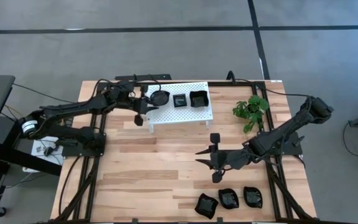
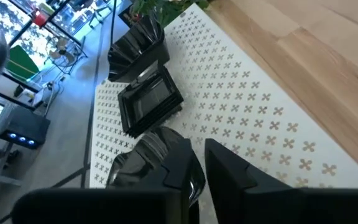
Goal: Pick & Place Mini shaped plates
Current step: Stack the leaf-shaped plate on top of the leaf-shaped plate on the shelf
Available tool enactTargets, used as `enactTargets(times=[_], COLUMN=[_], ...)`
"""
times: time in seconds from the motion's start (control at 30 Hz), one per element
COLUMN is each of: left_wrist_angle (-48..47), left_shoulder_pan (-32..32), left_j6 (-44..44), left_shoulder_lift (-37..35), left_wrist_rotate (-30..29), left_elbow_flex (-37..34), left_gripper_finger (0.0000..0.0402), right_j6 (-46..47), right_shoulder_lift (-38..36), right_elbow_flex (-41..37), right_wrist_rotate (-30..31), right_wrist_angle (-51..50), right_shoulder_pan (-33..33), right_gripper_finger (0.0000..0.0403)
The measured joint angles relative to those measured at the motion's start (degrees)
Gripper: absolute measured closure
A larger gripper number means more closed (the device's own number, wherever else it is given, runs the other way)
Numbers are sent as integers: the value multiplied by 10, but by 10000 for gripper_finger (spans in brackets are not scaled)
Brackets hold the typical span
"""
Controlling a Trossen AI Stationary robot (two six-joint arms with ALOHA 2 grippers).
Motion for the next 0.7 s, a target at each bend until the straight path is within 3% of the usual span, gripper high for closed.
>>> enactTargets(times=[0.2,0.3,0.43,0.57,0.7], left_wrist_angle=[0,0,6,31,93], left_shoulder_pan=[-14,-30,-53,-79,-118], left_j6=[-14,-31,-121,-247,-265], left_shoulder_lift=[-20,-42,-60,-51,-33], left_wrist_rotate=[0,-28,-64,-139,-214], left_elbow_flex=[0,0,0,0,0], left_gripper_finger=[315,306,302,304,309], right_j6=[0,0,0,-19,-41], right_shoulder_lift=[0,0,0,0,0], right_elbow_flex=[0,0,0,0,0], right_wrist_rotate=[0,-2,-18,-20,-20], right_wrist_angle=[-1,-1,-1,2,23], right_shoulder_pan=[-12,-15,-15,-15,-18], right_gripper_finger=[302,302,302,302,302])
